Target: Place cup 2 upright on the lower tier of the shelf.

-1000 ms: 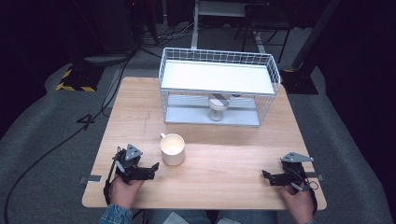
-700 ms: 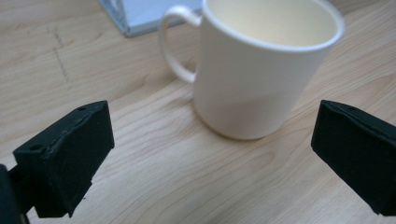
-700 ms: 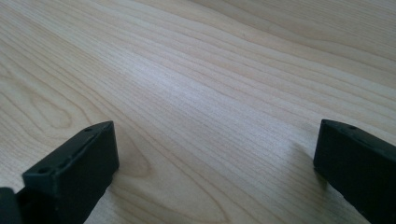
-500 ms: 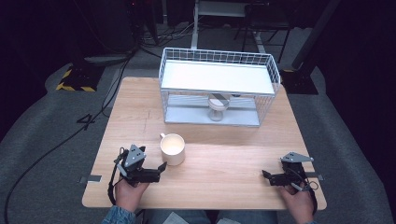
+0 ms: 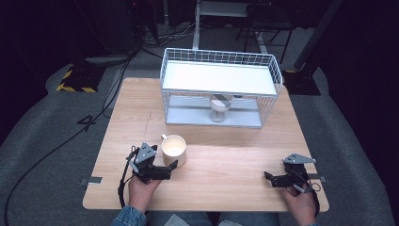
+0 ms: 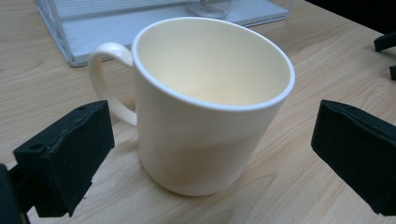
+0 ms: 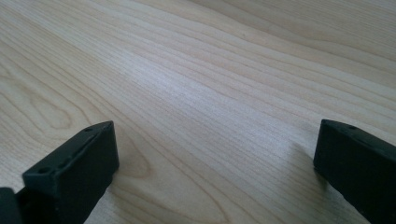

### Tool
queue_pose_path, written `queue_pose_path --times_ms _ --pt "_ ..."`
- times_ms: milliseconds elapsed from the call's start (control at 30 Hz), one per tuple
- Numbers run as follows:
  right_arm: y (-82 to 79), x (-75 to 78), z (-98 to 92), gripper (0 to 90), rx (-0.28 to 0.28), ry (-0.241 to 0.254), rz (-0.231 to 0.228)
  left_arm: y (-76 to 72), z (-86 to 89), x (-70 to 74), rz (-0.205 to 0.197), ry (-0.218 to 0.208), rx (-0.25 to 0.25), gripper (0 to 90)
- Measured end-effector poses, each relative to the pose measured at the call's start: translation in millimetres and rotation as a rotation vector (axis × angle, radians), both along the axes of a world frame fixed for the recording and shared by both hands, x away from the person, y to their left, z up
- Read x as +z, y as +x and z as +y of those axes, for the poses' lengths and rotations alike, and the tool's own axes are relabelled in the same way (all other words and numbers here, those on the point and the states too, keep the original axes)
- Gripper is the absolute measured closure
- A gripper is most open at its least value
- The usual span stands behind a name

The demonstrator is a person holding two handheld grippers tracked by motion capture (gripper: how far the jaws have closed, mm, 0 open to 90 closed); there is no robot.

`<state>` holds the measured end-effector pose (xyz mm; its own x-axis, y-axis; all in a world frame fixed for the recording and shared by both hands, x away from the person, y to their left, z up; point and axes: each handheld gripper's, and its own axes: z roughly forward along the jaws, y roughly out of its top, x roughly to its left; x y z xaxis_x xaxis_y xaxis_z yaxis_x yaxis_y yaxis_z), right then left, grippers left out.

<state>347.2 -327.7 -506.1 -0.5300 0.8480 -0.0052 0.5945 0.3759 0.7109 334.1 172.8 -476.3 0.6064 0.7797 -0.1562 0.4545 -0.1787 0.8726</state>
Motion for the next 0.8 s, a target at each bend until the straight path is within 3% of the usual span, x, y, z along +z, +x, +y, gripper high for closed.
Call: queue_pose_path --times_ms 167,300,467,800 --pt "0.0 0.0 -0.1 0.0 0.001 -0.001 0.0 5.7 -7.1 -3.2 -0.023 0.022 0.004 0.0" --pt "0.0 0.0 -0.1 0.0 0.001 -0.001 0.0 12.1 -11.7 -7.3 -0.009 0.019 0.006 0.0" --pt "0.0 0.0 -0.1 0.0 0.001 -0.001 0.0 17.7 -21.7 -10.8 -0.022 0.074 0.004 0.0" --pt "0.0 0.0 0.0 0.0 0.0 0.0 0.0 28.9 -29.9 -17.8 0.001 0.064 0.031 0.0"
